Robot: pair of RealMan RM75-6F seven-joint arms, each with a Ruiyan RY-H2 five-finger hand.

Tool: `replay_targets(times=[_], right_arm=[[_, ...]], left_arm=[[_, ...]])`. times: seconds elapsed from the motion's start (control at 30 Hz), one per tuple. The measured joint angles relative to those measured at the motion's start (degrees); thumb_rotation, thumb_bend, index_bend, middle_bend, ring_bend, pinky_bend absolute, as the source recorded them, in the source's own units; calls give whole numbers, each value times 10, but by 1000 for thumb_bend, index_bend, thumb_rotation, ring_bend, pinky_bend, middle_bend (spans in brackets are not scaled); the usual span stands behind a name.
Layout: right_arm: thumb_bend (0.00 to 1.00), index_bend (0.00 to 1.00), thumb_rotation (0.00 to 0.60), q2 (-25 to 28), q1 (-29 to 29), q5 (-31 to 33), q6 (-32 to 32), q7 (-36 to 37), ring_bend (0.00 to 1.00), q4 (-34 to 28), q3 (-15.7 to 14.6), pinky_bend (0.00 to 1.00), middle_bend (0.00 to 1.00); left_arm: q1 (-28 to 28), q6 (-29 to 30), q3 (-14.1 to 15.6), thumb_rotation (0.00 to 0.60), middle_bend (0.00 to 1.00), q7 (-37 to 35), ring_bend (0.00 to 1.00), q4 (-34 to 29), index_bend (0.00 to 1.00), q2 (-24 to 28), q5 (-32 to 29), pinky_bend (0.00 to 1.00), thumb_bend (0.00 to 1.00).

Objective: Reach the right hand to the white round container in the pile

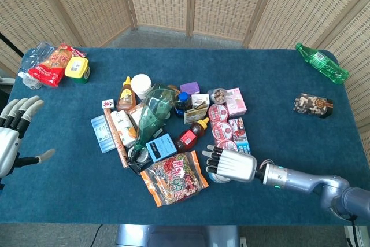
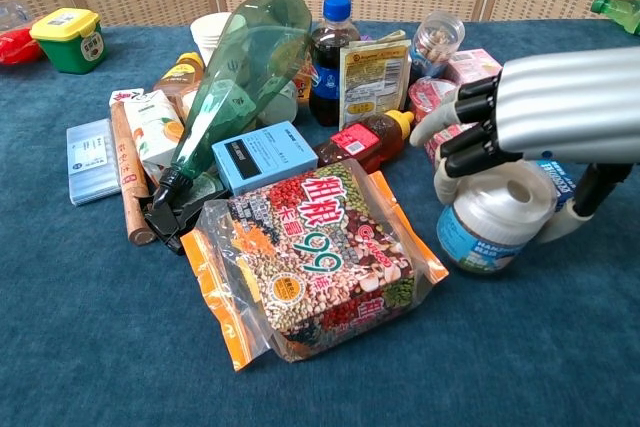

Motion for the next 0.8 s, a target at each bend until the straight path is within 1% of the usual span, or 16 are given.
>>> replay_targets(times=[0.23, 0.43, 0.57, 0.8], right_arm=[[0, 582, 600, 64, 5, 0, 1, -35, 201, -85, 6, 279, 583], [0, 584, 600, 133, 18, 3, -21, -58, 204, -173, 15, 283, 584], [0, 584, 600, 179, 28, 8, -45, -77, 204, -226, 26, 286, 585], [0, 586, 600, 233, 40, 23, -74, -91, 207, -286, 53, 294, 586]], left_arm=[[0, 1, 1, 600, 0, -8, 0, -2, 71, 2, 5, 0, 0], [0, 0, 4, 600, 0, -8, 0, -6, 71, 3, 12, 0, 0], [0, 0, 5, 600, 0, -9, 0, -8, 72, 3, 15, 0, 0], [-1, -1, 7, 600, 0, -10, 0, -9, 72, 3, 19, 0, 0]])
